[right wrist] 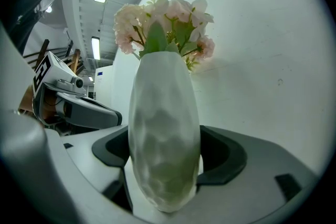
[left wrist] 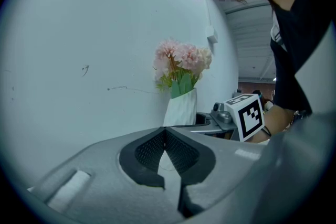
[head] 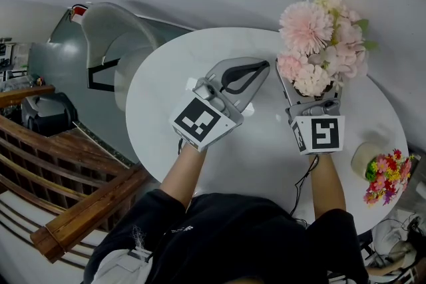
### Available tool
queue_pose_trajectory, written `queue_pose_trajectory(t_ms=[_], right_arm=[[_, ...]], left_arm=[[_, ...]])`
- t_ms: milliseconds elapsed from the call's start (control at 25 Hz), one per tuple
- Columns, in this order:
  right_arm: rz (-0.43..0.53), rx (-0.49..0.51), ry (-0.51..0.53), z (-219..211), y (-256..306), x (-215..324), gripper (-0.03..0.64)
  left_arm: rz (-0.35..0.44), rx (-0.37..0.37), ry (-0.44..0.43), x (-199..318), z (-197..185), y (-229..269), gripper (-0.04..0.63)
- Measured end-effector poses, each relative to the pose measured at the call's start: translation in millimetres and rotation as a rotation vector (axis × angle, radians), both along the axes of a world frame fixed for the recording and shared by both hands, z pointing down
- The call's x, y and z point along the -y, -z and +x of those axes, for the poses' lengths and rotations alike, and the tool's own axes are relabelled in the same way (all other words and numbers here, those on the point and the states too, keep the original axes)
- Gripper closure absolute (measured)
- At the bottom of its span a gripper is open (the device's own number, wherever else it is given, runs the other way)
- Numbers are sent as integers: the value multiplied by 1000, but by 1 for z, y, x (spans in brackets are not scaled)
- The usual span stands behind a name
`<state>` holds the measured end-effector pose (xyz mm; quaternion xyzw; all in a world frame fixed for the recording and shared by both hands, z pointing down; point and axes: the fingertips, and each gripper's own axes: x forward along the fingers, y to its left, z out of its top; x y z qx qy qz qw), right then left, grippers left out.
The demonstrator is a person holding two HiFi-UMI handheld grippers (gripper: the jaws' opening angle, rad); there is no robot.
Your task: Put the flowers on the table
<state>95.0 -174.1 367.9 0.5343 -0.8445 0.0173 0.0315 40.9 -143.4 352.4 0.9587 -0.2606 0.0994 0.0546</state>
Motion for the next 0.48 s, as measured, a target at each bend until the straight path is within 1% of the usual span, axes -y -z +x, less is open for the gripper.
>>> queue_pose_trajectory(t_ms=[280,480], right_arm=[[-3,33,16,2,-1,-3,238],[-9,32,22,0,-2,-4,230]], left_arm=[[8,2,-1,-3,2,1,598],[5,-2,5,-3,-1,4,598]])
